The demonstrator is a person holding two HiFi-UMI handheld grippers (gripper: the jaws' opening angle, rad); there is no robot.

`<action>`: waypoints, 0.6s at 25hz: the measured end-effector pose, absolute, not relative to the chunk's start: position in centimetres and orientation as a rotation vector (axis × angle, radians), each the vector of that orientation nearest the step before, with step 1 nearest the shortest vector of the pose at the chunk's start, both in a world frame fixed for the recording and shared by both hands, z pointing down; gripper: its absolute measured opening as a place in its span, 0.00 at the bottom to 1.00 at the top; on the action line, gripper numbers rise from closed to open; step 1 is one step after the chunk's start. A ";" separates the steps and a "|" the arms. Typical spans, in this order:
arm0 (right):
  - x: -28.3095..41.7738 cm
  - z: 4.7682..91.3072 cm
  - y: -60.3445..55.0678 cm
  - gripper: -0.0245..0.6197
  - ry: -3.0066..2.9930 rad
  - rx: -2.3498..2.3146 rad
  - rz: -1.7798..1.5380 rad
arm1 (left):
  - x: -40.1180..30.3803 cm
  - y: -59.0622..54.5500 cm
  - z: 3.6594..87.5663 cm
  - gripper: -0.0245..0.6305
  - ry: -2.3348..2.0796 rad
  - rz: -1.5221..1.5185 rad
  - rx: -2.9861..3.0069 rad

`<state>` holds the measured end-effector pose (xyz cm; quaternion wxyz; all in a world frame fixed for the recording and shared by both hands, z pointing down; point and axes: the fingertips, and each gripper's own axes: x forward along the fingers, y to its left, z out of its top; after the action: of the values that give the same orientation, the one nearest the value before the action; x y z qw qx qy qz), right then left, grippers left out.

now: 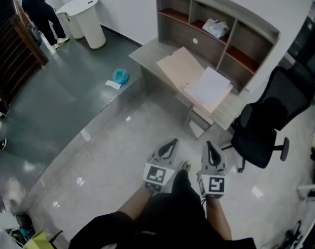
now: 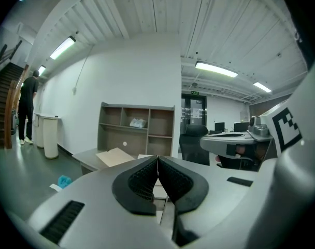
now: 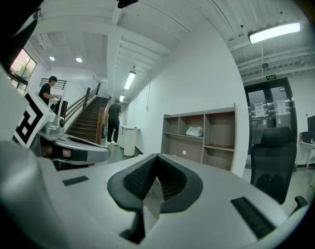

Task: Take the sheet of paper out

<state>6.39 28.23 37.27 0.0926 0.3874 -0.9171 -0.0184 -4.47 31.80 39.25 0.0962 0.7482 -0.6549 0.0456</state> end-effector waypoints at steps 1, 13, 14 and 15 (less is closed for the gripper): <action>6.4 37.5 27.1 0.06 -2.715 1.143 -0.049 | -4.5 30.7 39.5 0.10 -1.936 0.151 2.211; 6.0 40.7 13.8 0.06 -2.688 1.010 0.057 | -3.9 17.4 42.8 0.10 -1.887 0.225 2.127; 6.1 41.2 12.9 0.06 -2.688 0.994 0.059 | -3.7 16.3 43.2 0.11 -1.885 0.237 2.121; 6.2 41.7 11.9 0.06 -2.687 0.982 0.064 | -3.5 15.3 43.7 0.11 -1.880 0.251 2.114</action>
<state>6.23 11.90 41.72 0.1396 0.3398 -0.9298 0.0221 -3.49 15.26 43.66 0.1502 0.7360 -0.6543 0.0872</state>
